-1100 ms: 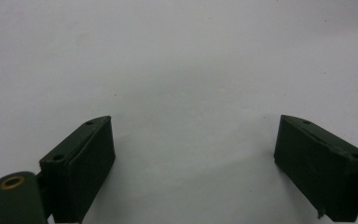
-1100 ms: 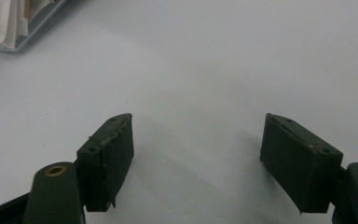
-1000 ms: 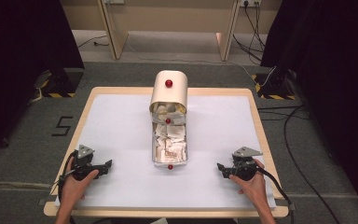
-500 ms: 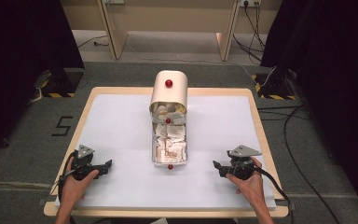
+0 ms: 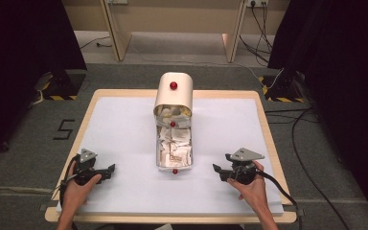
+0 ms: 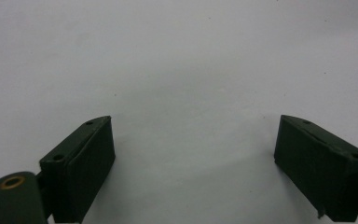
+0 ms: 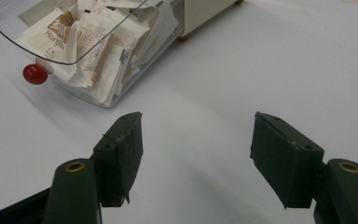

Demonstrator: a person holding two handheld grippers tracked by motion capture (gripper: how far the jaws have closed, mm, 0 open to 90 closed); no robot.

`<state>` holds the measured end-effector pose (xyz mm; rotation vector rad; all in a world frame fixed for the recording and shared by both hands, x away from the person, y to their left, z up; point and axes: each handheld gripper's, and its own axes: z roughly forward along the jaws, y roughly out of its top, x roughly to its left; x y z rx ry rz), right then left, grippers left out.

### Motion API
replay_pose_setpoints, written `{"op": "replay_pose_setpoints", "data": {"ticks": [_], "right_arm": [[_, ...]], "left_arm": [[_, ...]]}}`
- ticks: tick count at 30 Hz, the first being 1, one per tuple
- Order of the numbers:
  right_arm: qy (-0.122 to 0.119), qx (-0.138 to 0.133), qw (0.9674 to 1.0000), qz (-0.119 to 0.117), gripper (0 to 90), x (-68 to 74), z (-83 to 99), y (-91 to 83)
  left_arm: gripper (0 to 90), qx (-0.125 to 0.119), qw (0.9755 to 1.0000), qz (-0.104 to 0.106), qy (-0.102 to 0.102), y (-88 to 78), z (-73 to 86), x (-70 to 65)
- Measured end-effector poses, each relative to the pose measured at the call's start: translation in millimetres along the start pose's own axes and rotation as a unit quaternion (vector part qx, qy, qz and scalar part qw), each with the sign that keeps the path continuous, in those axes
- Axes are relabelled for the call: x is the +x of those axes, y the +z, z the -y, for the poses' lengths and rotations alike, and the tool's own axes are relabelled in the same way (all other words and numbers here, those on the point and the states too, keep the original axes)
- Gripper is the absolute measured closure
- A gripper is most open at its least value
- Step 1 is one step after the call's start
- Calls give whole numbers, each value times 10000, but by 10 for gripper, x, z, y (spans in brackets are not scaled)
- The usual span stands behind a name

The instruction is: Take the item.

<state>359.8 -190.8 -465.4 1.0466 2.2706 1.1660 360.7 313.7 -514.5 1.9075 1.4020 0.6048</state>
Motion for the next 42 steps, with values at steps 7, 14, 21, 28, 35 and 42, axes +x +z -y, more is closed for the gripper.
{"op": "replay_pose_setpoints", "data": {"ticks": [7,14,21,28,35,42], "right_arm": [[-284,-161,9990,-318,417,200,-166,16],[-381,-232,9976,-533,443,326,-259,48],[-412,-254,9971,-583,466,372,-321,64],[-486,-285,9959,-705,487,422,-393,92],[-597,-365,9934,-912,518,516,-525,165],[-750,-279,9921,-968,527,554,-590,306]], "left_arm": [[113,-1,10000,1,-2,0,0,0],[113,-1,10000,0,-1,0,0,0],[113,-1,10000,0,-2,0,0,0],[113,-3,10000,0,-2,1,0,0],[113,0,10000,-2,3,0,0,0],[113,0,10000,-4,0,1,0,0]]}}
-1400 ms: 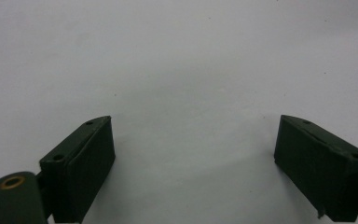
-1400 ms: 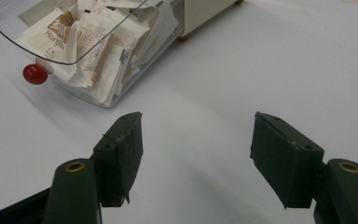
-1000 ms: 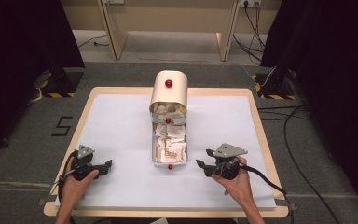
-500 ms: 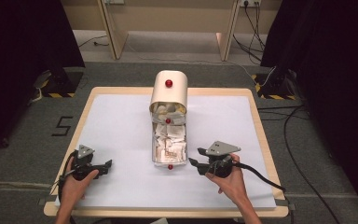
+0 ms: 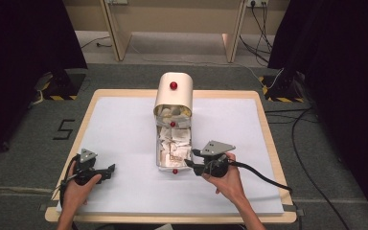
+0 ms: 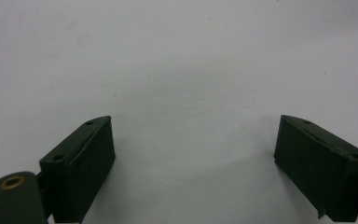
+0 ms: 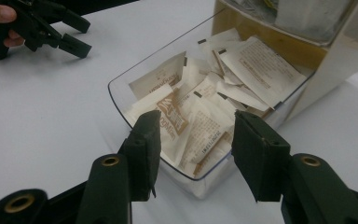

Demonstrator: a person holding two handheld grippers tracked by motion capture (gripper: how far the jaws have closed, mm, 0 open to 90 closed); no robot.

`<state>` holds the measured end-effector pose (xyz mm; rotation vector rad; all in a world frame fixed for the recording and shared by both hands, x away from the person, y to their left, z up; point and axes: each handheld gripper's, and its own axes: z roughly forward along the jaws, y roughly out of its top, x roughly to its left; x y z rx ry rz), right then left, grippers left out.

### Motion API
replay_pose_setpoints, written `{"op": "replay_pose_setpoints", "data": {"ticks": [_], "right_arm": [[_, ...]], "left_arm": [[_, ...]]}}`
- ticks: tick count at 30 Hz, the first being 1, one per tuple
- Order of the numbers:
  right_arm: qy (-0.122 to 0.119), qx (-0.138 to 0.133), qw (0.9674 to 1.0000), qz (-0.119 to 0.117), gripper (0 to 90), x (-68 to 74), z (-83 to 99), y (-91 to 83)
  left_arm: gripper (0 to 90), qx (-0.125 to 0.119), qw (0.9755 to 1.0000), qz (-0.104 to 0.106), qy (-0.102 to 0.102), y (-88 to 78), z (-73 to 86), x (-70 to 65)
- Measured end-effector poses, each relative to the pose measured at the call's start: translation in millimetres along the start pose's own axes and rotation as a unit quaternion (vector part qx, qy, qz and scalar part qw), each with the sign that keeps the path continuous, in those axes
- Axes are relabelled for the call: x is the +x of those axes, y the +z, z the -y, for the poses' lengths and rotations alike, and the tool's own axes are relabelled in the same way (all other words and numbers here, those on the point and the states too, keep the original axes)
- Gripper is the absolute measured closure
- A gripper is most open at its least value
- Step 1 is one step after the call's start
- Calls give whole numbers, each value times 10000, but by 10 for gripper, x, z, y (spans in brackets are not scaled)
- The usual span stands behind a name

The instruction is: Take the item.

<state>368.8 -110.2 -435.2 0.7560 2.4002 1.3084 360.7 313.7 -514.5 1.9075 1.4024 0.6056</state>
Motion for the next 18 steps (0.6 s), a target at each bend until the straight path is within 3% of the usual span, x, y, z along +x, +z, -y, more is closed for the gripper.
{"op": "replay_pose_setpoints", "data": {"ticks": [4,9,18], "right_arm": [[80,-30,9999,-130,533,-5,-20,72],[-77,82,9998,-153,536,7,-63,193],[-49,159,9995,-272,546,4,-95,359]], "left_arm": [[113,0,10000,2,-2,0,0,0],[113,0,10000,2,-2,0,0,0],[113,-1,10000,4,-2,0,0,0]]}}
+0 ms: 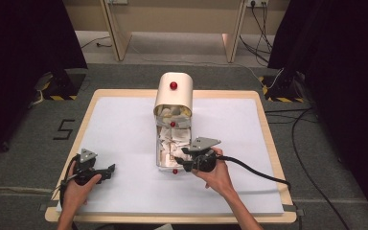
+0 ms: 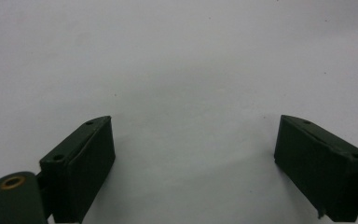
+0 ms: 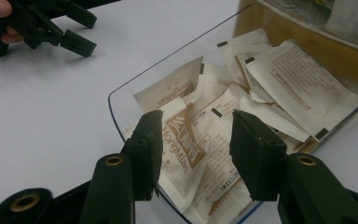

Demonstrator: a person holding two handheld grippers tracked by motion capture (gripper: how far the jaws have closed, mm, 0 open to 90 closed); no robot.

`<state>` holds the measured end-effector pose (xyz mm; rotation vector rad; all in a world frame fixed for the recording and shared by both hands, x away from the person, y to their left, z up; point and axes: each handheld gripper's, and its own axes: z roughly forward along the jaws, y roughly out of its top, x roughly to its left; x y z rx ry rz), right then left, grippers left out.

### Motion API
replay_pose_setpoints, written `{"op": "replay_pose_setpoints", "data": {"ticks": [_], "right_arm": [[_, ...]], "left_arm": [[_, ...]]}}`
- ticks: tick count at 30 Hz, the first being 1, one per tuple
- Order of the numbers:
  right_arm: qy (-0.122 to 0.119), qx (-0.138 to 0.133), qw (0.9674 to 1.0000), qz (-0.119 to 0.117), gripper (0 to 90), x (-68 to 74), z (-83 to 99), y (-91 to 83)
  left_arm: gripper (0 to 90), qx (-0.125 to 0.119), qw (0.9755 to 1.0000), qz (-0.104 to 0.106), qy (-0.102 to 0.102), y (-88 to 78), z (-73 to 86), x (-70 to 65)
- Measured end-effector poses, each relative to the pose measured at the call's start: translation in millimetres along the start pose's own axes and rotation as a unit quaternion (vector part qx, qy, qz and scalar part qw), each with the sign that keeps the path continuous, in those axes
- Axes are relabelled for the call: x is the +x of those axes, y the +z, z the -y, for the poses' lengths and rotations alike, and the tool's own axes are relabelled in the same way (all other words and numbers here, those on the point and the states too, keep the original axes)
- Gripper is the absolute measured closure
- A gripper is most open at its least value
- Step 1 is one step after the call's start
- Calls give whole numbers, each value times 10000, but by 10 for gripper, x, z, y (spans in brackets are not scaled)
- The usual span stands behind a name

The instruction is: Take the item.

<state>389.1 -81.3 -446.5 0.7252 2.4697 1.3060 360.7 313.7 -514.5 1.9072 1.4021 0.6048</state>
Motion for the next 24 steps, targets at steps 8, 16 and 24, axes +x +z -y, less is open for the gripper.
{"op": "replay_pose_setpoints", "data": {"ticks": [8,16,24], "right_arm": [[-38,148,9998,-114,557,8,-6,150],[30,243,9996,-117,600,-7,3,183],[-40,414,9991,-96,611,-13,24,209]], "left_arm": [[113,-7,10000,-4,0,0,1,0],[113,-6,10000,-8,3,0,0,1],[113,-7,10000,-4,0,0,1,1]]}}
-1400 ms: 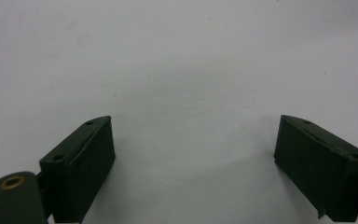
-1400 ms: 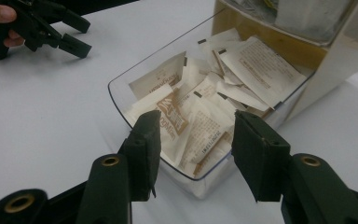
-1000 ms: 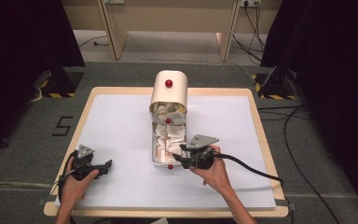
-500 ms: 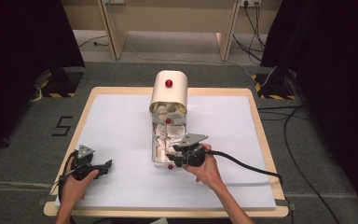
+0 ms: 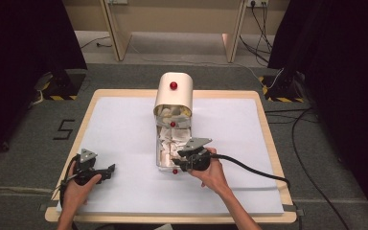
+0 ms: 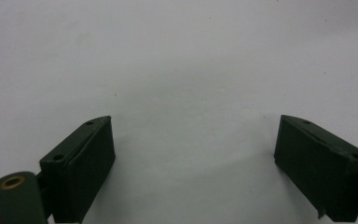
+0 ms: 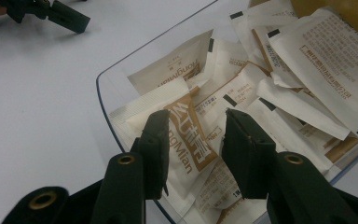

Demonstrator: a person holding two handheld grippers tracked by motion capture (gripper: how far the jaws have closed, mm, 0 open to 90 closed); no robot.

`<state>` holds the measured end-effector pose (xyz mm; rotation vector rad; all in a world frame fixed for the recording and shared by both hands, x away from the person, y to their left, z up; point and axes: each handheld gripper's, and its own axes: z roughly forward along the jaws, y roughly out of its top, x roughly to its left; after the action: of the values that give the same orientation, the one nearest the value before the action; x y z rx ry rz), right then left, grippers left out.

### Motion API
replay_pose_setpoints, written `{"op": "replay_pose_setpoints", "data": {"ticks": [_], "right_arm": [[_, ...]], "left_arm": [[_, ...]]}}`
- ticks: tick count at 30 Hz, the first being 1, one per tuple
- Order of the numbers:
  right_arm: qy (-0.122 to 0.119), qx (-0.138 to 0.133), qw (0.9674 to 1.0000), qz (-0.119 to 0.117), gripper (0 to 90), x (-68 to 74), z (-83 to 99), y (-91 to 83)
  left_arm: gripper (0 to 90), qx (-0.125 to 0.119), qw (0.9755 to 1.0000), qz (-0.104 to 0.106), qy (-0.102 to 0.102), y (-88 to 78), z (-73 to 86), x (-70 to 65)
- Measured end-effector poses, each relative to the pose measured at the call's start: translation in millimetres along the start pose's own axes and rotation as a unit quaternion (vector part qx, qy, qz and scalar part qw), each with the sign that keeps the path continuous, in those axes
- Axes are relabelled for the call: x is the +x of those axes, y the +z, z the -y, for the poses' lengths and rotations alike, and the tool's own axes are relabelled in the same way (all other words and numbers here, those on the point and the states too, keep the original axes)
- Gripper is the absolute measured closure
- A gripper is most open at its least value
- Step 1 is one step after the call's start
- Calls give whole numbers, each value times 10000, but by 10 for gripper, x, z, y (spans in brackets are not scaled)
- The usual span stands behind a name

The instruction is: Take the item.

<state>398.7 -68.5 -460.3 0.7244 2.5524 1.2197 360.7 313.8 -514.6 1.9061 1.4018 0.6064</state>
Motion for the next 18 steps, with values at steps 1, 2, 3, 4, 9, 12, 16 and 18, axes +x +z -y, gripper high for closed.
{"op": "replay_pose_setpoints", "data": {"ticks": [1,2,3,4,9,12,16,18], "right_arm": [[-4,15,10000,-2,615,-1,-1,-1],[-9,32,10000,-4,623,-4,0,-1],[-10,54,10000,-4,632,-3,1,-3],[-10,54,10000,-4,632,-3,1,-3],[-113,111,9999,-15,735,3,7,-11],[-149,106,9998,-101,760,7,3,-20],[-227,177,9993,-220,749,13,4,-31],[-252,181,9993,-224,754,10,3,-36]], "left_arm": [[113,-1,10000,-1,0,0,0,0],[113,-2,10000,-1,-1,0,0,-1],[113,-1,10000,0,-1,0,0,0],[113,-1,10000,0,-1,0,0,0],[113,-1,10000,1,-2,0,0,0],[113,2,10000,-4,-1,0,0,0],[113,2,10000,-2,-1,-1,0,0],[113,-1,10000,1,-1,0,0,0]]}}
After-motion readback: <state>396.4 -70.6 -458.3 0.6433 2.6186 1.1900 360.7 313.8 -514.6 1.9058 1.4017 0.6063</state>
